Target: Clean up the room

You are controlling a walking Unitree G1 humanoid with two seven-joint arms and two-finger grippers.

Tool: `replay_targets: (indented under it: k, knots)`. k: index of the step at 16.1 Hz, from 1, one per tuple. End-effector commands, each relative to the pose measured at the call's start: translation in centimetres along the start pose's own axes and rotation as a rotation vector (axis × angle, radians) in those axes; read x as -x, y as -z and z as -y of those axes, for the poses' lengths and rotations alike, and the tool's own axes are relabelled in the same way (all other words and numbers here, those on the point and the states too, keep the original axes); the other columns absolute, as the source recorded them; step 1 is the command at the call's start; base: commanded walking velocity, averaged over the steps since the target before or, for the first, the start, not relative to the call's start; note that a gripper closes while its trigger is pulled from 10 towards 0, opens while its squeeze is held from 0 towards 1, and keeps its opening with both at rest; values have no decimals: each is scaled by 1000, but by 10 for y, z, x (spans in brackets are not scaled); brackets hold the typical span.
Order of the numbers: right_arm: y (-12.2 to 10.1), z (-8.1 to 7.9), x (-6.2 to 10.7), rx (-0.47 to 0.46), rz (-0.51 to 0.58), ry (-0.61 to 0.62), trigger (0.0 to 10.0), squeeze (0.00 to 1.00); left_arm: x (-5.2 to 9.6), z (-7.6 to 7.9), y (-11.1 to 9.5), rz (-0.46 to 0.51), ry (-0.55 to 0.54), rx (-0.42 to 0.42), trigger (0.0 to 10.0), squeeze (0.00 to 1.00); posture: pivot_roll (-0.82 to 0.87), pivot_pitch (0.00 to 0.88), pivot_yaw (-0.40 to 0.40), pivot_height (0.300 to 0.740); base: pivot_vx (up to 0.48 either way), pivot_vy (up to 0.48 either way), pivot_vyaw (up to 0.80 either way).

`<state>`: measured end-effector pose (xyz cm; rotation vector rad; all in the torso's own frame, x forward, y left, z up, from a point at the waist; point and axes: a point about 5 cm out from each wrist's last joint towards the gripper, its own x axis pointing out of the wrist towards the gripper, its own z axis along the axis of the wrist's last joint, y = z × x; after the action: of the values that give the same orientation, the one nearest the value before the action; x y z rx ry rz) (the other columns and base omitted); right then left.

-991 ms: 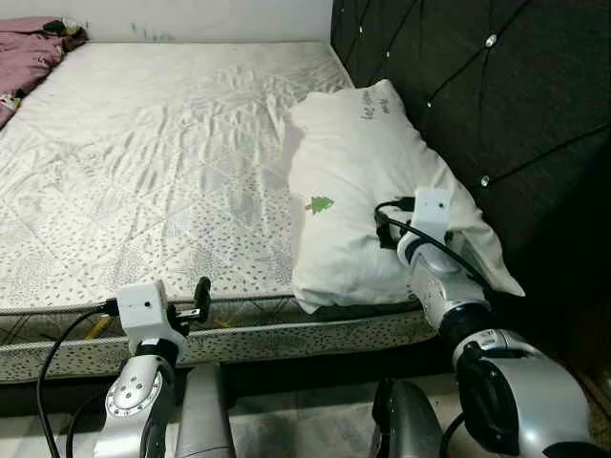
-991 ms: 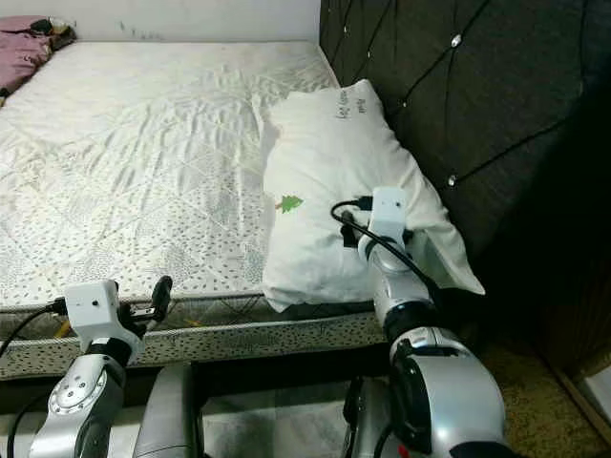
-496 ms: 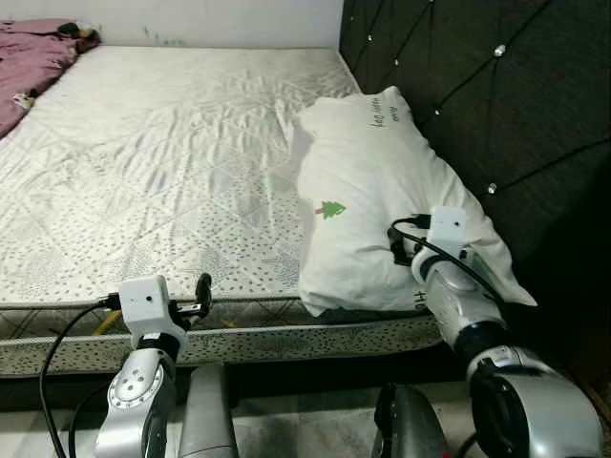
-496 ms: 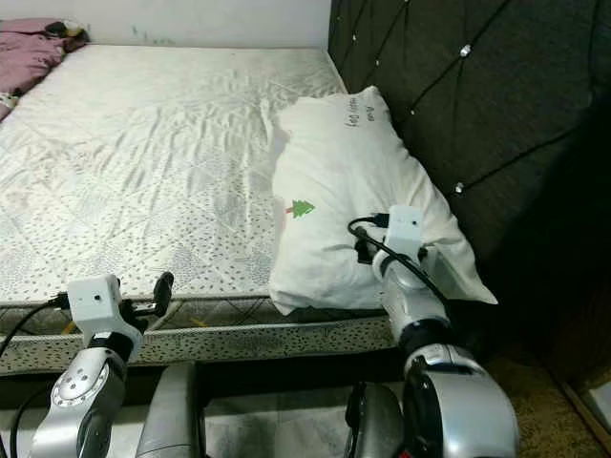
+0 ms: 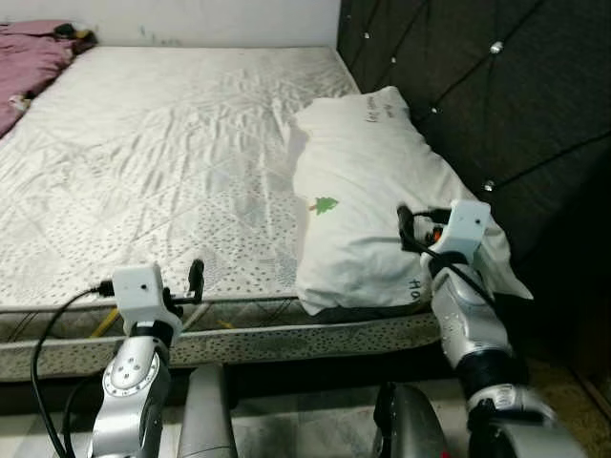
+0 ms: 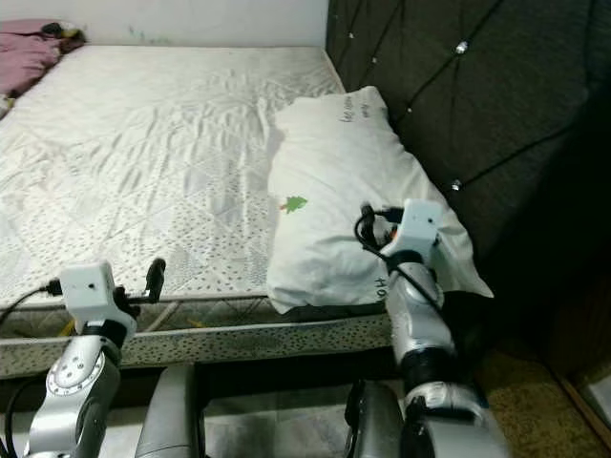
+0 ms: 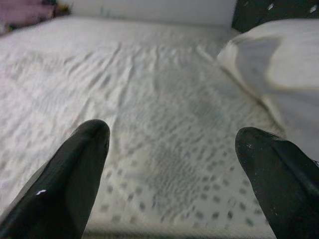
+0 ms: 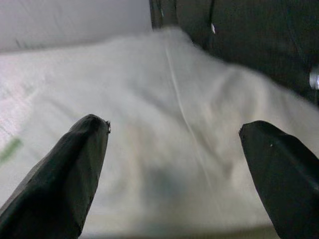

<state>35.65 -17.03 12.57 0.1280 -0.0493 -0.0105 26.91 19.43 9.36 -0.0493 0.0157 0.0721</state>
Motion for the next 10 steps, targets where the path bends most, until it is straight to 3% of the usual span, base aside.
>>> replay_targets:
  k: [1,3,6,10]
  knots:
    - [-8,-9,4,5,47,-30,10000,0,-3,5,-11,58,27,-40,10000,0,82,0,-18,527,0,0,0]
    - [-13,-18,11,75,97,-79,10000,0,-5,9,-14,93,27,-61,10000,0,74,0,-24,527,0,0,0]
    - [-15,-17,16,70,88,-77,10000,0,-8,13,-12,106,50,-65,10000,0,65,0,-21,527,0,0,0]
    - [-20,-20,16,51,103,-83,10000,0,-23,18,-19,149,89,-64,10000,0,52,0,-11,546,0,0,0]
